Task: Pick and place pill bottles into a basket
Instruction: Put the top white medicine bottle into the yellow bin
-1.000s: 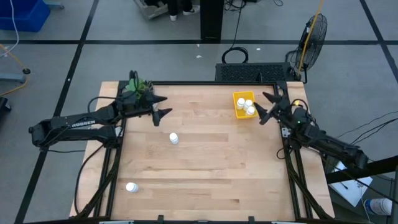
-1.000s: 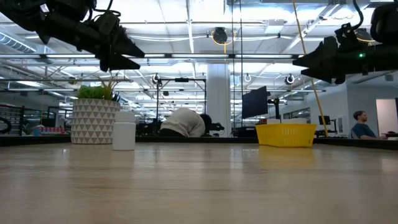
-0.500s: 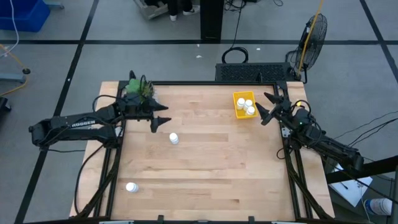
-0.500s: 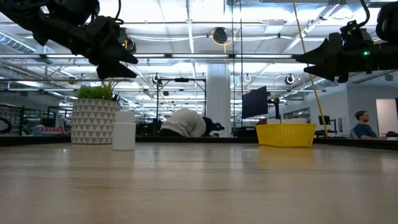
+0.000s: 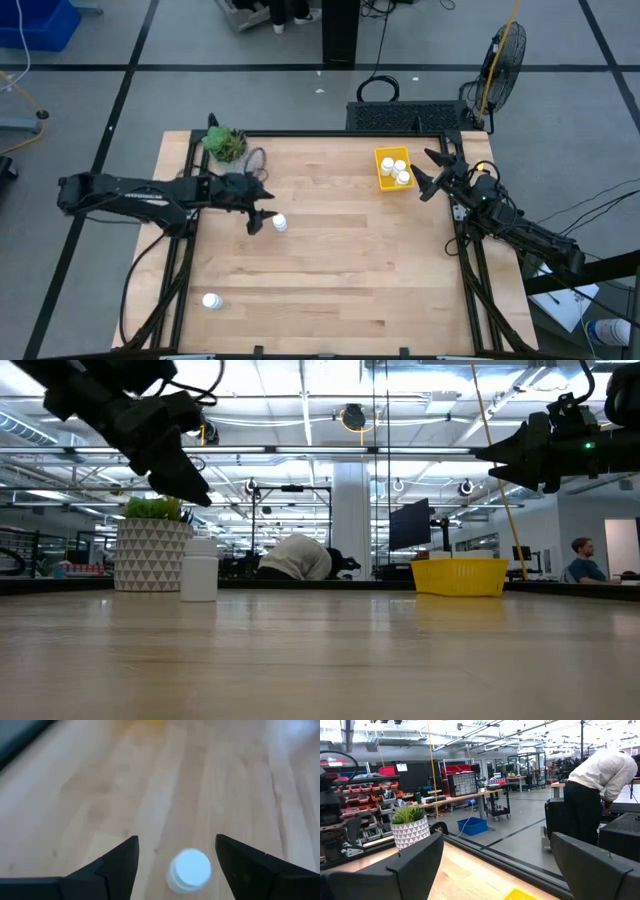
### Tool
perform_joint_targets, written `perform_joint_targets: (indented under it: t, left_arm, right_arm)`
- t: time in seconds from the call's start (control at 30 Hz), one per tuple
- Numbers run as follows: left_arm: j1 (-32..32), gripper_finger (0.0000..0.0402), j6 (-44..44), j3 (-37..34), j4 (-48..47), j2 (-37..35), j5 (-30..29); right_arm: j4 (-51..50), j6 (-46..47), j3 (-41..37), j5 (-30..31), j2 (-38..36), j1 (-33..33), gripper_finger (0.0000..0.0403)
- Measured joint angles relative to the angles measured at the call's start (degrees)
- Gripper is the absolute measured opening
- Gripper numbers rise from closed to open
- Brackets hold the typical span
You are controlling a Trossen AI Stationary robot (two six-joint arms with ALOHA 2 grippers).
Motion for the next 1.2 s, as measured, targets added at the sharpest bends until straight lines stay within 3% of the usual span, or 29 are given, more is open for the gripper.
perform_joint_targets:
  t: [0.17,0.43,0.63,1.2]
  left_arm:
    - [-2.7,0.0260,-0.2,10.3,-12.2,10.9,-4.3]
    - [-4.8,0.0258,1.9,22.5,-25.4,21.9,-3.7]
    - [-5.2,0.0257,0.3,23.3,-28.6,23.6,2.1]
    - [-4.9,0.0257,0.7,23.2,-28.0,31.0,0.9]
  right_arm:
    - [0.0,0.0,0.0,0.0,0.0,0.0,0.0361]
    - [0.0,0.0,0.0,0.0,0.0,0.0,0.0361]
    - [0.0,0.0,0.0,0.0,0.0,0.0,0.0361]
    - [0.1,0.0,0.0,0.0,0.1,0.0,0.0361]
